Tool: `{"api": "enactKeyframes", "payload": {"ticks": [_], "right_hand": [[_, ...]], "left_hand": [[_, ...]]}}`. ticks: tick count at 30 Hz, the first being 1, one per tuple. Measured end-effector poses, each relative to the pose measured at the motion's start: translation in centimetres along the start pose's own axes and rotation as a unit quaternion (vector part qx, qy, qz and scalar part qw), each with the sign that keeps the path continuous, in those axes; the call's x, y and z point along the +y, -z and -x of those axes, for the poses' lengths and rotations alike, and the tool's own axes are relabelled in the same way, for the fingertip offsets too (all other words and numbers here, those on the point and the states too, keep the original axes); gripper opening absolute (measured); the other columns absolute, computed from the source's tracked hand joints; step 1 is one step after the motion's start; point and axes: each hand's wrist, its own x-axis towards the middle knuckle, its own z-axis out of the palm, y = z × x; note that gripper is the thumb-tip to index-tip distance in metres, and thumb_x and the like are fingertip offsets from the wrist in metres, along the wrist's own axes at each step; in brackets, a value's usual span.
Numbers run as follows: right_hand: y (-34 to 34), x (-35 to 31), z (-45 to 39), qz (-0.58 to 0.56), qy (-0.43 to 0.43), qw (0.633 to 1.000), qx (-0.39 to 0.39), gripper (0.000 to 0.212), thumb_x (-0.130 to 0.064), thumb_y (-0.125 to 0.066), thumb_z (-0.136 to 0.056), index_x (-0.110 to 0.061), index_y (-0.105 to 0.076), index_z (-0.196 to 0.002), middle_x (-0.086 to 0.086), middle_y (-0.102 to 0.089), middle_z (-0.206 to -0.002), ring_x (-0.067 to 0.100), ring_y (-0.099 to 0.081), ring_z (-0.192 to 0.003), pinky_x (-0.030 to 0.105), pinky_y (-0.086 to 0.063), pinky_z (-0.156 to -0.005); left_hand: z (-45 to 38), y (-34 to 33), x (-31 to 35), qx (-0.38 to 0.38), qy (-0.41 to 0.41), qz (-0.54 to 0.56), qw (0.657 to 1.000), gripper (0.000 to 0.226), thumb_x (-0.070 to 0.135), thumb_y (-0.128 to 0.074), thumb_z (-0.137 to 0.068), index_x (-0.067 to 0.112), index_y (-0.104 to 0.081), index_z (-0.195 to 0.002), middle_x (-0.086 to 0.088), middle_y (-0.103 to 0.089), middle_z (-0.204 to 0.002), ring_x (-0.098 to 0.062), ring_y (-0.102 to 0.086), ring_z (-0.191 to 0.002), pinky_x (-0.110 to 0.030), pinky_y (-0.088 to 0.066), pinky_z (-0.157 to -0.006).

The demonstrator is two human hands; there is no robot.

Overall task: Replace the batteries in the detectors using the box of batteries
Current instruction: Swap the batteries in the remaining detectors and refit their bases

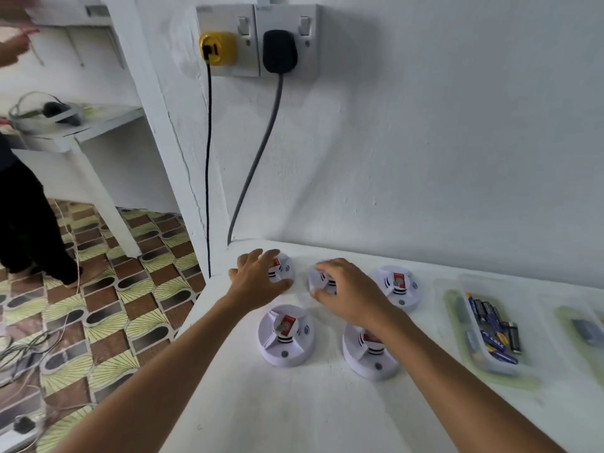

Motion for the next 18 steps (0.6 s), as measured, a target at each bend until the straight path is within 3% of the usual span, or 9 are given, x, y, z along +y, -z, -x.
{"api": "enactKeyframes", "payload": {"ticks": [4,8,10,12,15,18], "right_hand": [[-1.0,-0.8,-3.0,-0.009,0.0,1.0,0.001,0.051,-0.035,-0.058,-0.091,-0.018,-0.048,-0.138,0.001,-0.048,-0.142,0.019,-0.047,-0.128,0.034,-0.041,-0.104],[-1.8,-0.7,-4.3,-0.029,0.009,0.999,0.025,0.043,-0.031,-0.058,-0.091,-0.017,-0.054,-0.132,0.0,-0.053,-0.136,0.018,-0.051,-0.123,0.033,-0.044,-0.101],[-2.1,-0.6,-4.5,-0.068,0.02,0.995,0.072,0.033,-0.022,-0.057,-0.091,-0.013,-0.062,-0.123,0.002,-0.062,-0.125,0.017,-0.057,-0.115,0.028,-0.046,-0.095],[-2.2,-0.6,-4.6,-0.124,0.028,0.983,0.136,0.023,-0.013,-0.057,-0.09,-0.009,-0.069,-0.109,0.003,-0.069,-0.11,0.016,-0.064,-0.102,0.026,-0.051,-0.089],[-1.9,-0.9,-4.8,-0.198,0.021,0.964,0.175,0.02,-0.01,-0.058,-0.09,-0.008,-0.069,-0.106,0.003,-0.07,-0.102,0.013,-0.065,-0.091,0.025,-0.052,-0.081],[-1.8,-1.9,-5.1,-0.25,-0.009,0.961,0.115,0.045,-0.028,-0.067,-0.088,-0.014,-0.054,-0.13,-0.005,-0.06,-0.117,0.012,-0.06,-0.104,0.024,-0.05,-0.085]], "left_hand": [[-2.1,-1.4,-0.2,-0.017,0.005,-0.042,0.999,0.076,0.059,-0.067,-0.077,0.033,-0.037,-0.142,-0.004,-0.03,-0.151,-0.03,-0.026,-0.136,-0.049,-0.025,-0.107],[-2.7,-2.1,-0.6,0.023,-0.007,-0.057,0.998,0.07,0.058,-0.064,-0.079,0.031,-0.042,-0.139,-0.004,-0.041,-0.142,-0.03,-0.035,-0.128,-0.045,-0.032,-0.102],[-2.7,-1.8,-0.8,0.061,-0.014,-0.018,0.998,0.066,0.06,-0.061,-0.08,0.027,-0.047,-0.135,-0.004,-0.051,-0.134,-0.03,-0.043,-0.121,-0.043,-0.037,-0.097],[-2.3,-0.8,-0.4,0.082,-0.012,0.108,0.991,0.066,0.065,-0.054,-0.078,0.023,-0.052,-0.129,-0.005,-0.061,-0.118,-0.029,-0.054,-0.109,-0.036,-0.045,-0.084],[-1.4,1.3,0.9,0.061,0.038,0.378,0.923,0.072,0.07,-0.044,-0.071,0.019,-0.059,-0.119,-0.005,-0.064,-0.105,-0.026,-0.061,-0.097,-0.029,-0.047,-0.07],[-0.5,2.7,2.0,-0.016,0.064,0.555,0.829,0.057,0.058,-0.034,-0.086,0.017,-0.063,-0.113,-0.012,-0.068,-0.102,-0.029,-0.063,-0.094,-0.037,-0.049,-0.073]]}}
